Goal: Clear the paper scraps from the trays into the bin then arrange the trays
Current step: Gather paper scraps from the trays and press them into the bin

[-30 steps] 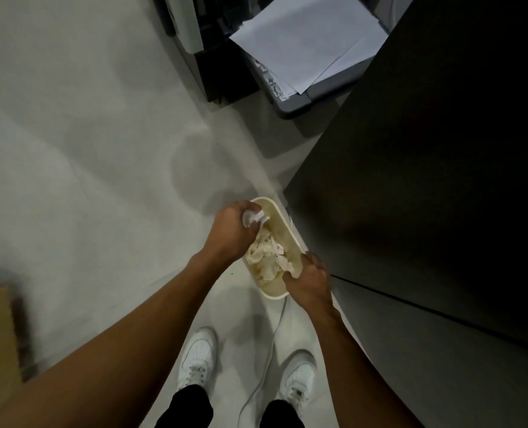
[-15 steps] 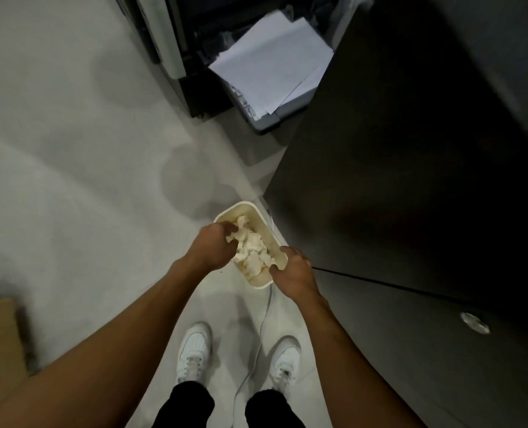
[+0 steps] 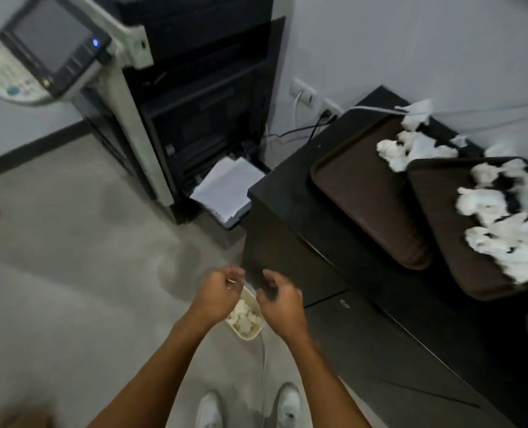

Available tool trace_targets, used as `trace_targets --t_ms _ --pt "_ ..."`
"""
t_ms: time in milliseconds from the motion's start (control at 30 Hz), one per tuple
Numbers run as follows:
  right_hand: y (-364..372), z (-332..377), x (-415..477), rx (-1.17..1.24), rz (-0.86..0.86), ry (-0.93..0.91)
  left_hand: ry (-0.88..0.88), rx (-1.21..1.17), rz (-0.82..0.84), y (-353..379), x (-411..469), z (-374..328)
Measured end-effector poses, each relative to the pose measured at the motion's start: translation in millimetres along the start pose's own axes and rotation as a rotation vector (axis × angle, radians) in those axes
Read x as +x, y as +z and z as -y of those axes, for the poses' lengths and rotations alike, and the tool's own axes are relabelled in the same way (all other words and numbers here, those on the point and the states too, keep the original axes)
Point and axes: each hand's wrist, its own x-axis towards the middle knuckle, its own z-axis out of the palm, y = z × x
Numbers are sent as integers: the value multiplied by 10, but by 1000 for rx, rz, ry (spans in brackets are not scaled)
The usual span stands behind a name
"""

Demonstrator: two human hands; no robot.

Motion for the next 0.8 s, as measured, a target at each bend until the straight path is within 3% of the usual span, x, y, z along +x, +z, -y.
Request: trace_targets --t_ms 400,800 --pt "-1600 708 -686 213 -454 -175 447 12 26 -60 -502 -1778" --pt "-3120 48 -1020 190 -775 -115 683 15 207 1154 -601 -3144"
